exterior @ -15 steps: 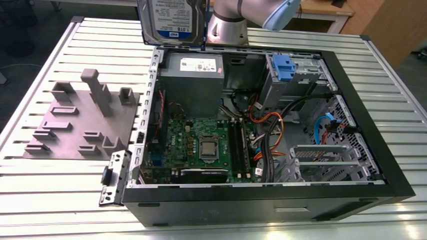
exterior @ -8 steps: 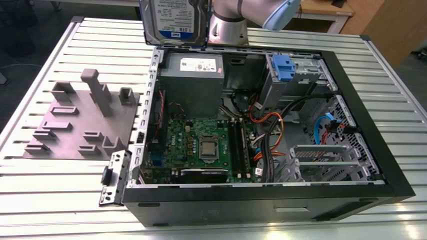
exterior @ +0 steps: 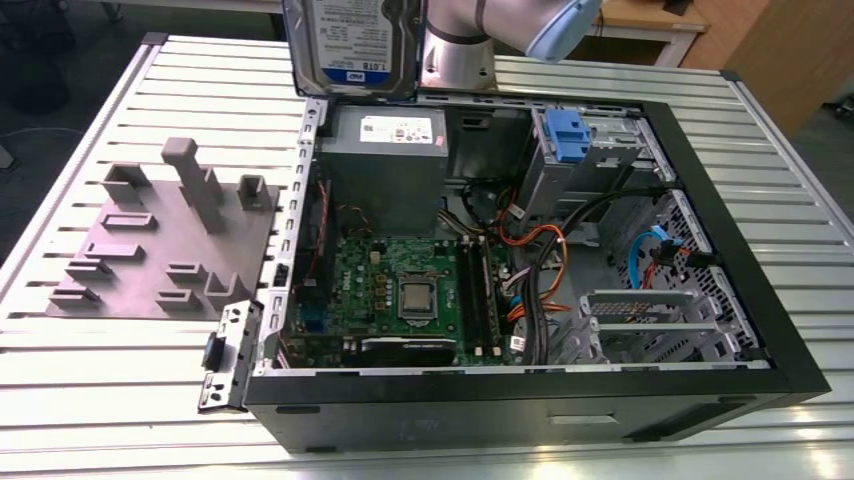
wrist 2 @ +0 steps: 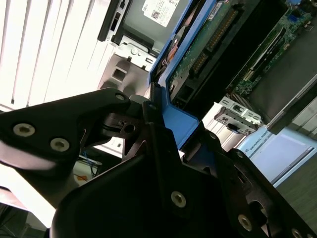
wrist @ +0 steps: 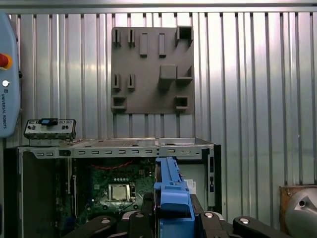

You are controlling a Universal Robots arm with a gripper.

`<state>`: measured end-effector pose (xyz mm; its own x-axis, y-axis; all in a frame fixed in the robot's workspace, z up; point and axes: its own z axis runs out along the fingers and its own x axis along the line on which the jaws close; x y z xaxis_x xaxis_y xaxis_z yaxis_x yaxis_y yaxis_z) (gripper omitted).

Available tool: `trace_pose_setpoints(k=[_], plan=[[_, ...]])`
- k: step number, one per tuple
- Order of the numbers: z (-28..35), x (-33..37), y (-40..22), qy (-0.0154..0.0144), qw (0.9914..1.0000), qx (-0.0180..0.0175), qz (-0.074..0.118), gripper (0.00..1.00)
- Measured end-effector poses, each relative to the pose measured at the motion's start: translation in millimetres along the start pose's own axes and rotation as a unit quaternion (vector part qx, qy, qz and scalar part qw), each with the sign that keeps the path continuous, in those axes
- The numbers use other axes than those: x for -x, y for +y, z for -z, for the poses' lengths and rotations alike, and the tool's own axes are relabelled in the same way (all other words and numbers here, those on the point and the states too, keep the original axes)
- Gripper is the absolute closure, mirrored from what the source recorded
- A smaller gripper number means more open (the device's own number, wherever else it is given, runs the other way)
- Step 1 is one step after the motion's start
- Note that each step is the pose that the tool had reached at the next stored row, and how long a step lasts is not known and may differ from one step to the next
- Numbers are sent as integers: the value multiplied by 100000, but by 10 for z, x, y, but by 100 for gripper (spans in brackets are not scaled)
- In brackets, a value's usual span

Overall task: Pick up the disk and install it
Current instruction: 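Pick up the disk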

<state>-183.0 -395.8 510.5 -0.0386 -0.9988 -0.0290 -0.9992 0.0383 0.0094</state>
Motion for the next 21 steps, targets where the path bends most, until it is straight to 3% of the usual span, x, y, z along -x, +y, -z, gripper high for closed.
trace_pose_setpoints(k=[4, 13, 17, 21], plan=[[-32, -11, -34, -1, 100000, -2, -2, 64], [-97, -2, -308, -4, 100000, -2, 4, 64], [-131, -20, -343, -5, 100000, -5, -2, 64], [-169, -88, -353, -2, 100000, -2, -2, 64]])
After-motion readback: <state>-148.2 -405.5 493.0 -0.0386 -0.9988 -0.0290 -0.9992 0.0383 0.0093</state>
